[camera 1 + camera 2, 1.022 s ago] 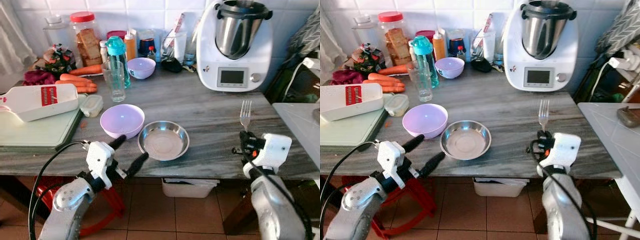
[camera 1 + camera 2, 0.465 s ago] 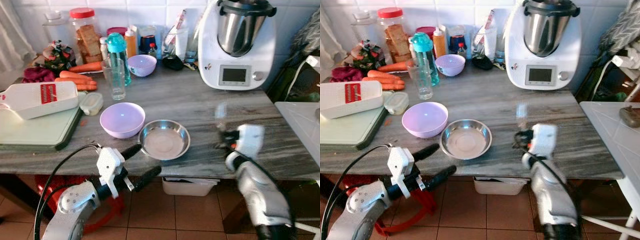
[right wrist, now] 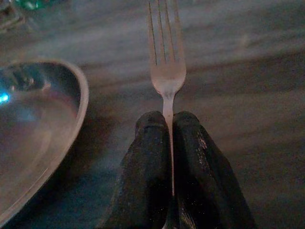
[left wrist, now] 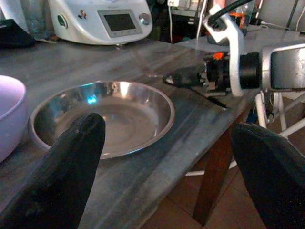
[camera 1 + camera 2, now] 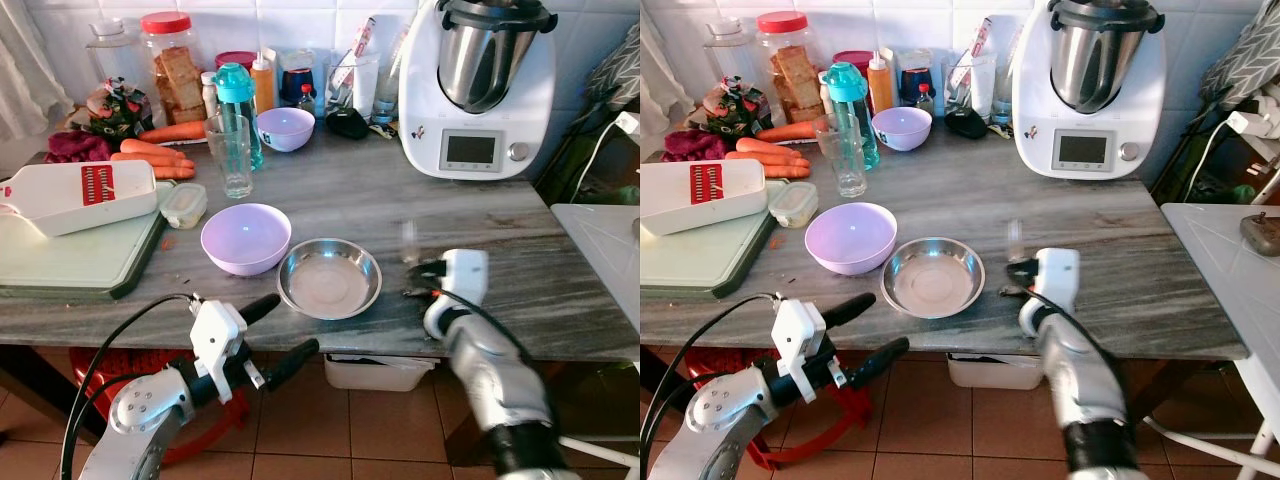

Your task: Setting the table

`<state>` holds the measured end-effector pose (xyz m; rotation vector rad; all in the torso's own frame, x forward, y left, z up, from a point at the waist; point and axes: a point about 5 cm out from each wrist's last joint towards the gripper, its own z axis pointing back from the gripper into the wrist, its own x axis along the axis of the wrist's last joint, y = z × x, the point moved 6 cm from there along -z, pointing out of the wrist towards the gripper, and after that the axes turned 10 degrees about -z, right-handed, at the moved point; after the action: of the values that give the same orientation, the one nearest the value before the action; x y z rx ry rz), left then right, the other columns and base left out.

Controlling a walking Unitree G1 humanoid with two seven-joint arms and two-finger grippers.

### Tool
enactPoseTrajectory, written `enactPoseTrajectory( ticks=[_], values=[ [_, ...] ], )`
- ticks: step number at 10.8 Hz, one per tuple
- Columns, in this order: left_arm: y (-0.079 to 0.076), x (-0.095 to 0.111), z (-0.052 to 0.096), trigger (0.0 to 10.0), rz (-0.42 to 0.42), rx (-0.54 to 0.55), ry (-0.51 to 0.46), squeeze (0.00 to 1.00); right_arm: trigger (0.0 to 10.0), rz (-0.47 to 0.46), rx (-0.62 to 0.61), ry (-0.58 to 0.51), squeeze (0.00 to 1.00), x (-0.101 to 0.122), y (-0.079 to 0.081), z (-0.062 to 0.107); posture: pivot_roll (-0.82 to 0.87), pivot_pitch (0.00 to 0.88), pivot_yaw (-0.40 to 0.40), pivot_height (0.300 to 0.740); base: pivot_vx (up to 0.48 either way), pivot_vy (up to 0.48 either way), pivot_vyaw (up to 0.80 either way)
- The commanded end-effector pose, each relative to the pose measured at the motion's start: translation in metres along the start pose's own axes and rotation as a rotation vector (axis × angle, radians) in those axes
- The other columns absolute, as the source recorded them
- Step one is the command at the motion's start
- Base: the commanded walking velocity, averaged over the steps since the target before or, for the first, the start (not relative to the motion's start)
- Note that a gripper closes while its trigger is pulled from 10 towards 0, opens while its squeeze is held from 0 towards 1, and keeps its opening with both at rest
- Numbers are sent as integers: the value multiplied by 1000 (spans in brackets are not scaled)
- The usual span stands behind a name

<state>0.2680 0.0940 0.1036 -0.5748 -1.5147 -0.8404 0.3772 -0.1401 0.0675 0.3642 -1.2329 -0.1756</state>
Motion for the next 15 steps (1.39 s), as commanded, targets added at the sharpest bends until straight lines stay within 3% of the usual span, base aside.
enactPoseTrajectory(
  ticks=[1,4,10,14,15],
  values=[
    [-3,3,0,10000,-16,-19,3,0,10000,-22,24,-11,0,5,8,-5,49,17,-4,740,0,0,0],
    [-4,3,-2,10000,-11,-21,1,0,10000,-58,21,-2,0,1,13,-12,51,18,-4,740,0,0,0],
    [-6,4,-6,10000,-9,-28,-5,0,10000,-121,-27,11,0,-7,0,-15,48,16,2,740,0,0,0],
    [-6,4,-4,10000,-15,-28,4,0,10000,-161,-16,5,0,-7,8,-21,52,19,1,740,0,0,0],
    [-7,4,-5,10000,-12,-32,3,0,10000,-170,-8,0,1000,-6,10,-22,51,18,2,740,0,0,0]
  ],
)
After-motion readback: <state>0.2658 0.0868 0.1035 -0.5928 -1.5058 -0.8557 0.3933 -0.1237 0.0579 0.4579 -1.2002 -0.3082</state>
